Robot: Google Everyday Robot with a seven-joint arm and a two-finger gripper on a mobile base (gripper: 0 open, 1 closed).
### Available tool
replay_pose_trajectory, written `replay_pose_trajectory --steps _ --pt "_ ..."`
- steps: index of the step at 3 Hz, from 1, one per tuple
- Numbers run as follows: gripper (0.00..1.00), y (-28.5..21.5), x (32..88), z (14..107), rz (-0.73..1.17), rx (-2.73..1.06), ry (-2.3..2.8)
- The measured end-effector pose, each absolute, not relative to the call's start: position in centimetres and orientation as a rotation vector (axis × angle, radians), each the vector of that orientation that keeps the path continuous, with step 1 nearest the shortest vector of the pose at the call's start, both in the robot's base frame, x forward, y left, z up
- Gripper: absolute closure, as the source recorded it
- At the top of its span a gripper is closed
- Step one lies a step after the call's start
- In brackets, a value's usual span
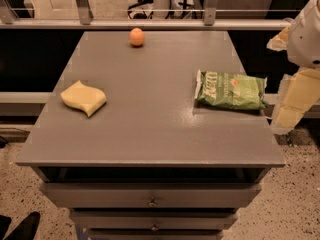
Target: Pick orange
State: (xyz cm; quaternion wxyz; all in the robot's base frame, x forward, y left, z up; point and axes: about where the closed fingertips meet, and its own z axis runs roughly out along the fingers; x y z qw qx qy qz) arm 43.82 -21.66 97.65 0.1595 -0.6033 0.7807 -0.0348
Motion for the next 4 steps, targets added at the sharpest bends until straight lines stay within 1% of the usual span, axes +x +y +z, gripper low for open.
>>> replay_pose_trajectory --steps 1,2,3,4 --pt "0.00 -21.7 43.8 97.7 -0.099 -1.724 2.231" --pt "0.00 -21.5 44.7 97.7 -0.039 -1.680 2.194" --pt "0.00 -20.9 47.8 97.1 0.025 -1.603 2.151" --pt "0.00 -18.7 53.3 96.7 0.097 -1.514 2.084"
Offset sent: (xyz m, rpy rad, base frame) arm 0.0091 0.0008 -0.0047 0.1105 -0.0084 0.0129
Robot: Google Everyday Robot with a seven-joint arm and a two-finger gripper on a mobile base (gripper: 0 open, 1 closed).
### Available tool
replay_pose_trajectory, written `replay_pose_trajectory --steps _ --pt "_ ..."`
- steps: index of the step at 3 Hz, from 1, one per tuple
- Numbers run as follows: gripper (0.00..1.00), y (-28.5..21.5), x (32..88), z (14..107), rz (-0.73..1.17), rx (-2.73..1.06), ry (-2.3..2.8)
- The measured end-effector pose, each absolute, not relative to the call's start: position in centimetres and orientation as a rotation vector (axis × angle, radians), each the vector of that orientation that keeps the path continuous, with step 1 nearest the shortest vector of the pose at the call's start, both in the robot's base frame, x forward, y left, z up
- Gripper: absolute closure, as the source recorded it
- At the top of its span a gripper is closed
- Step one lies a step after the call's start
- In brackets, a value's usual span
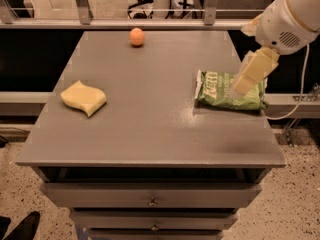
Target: Pick orange
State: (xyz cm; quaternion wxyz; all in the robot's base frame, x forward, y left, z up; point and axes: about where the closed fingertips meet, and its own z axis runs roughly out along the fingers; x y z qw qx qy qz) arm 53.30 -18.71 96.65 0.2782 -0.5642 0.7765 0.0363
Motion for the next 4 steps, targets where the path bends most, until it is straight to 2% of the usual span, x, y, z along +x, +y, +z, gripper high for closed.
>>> replay_pose_trajectory --steps 2,3,4 --pt "0.00 -13.2 64.4 97.0 0.284 -1.305 1.974" --pt "0.00 -13.2 64.4 97.0 0.283 -1.305 1.975" --pt "0.00 -11.5 67.5 96.2 0.308 -1.222 1.925"
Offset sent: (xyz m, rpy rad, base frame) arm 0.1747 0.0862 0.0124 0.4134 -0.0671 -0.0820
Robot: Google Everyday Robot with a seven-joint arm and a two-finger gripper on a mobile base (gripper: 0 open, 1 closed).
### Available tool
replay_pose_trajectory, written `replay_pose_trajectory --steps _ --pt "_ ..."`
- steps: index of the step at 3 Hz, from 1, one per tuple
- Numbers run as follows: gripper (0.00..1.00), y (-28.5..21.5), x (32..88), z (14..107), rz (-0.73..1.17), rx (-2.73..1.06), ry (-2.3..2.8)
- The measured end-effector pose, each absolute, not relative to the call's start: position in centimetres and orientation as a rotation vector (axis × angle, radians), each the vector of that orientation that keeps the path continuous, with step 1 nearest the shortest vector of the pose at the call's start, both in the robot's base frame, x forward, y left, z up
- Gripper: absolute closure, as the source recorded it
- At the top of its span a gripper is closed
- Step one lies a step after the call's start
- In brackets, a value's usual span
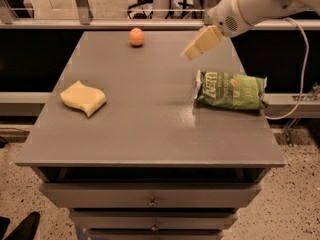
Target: Pick orange
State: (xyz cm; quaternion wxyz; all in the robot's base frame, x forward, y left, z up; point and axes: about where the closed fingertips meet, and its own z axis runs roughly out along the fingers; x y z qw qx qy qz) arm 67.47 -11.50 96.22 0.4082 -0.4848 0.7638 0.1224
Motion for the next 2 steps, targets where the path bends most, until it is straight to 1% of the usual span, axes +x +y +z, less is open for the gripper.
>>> replay_pose_trajectory --steps 1,2 --pt "0.00 -9.9 71.5 95.8 0.306 -1.111 1.876" --pt "0.00 -7.9 76.8 95.3 0.312 -0.952 1.841"
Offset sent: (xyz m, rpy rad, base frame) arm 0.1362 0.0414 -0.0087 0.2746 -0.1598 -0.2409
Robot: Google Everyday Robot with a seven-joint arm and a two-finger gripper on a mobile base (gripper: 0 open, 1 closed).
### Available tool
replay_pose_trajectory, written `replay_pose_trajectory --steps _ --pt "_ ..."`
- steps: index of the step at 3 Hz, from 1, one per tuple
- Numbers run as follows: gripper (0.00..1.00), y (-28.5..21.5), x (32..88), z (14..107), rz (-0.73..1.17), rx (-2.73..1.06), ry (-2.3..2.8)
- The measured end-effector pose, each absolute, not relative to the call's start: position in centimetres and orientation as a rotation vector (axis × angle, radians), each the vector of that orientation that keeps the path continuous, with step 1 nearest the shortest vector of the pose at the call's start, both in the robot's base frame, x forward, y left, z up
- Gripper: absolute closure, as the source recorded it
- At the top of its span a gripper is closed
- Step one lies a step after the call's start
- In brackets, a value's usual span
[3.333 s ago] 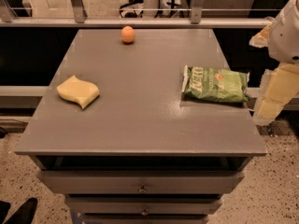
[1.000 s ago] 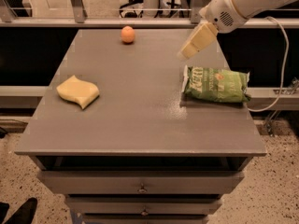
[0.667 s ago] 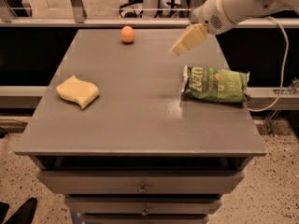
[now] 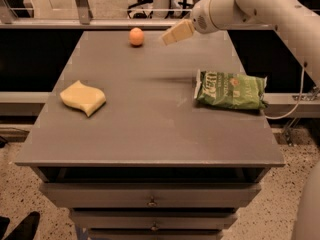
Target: Pick orange
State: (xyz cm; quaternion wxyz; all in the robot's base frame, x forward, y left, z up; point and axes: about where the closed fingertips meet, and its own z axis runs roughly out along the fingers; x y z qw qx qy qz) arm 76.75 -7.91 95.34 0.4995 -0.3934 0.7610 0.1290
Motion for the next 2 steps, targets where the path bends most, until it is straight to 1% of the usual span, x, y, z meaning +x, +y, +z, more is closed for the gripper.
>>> replay_pose_trajectory --steps 2 --pt "0.00 -2.7 82.9 92.9 0.268 -0.848 1.856"
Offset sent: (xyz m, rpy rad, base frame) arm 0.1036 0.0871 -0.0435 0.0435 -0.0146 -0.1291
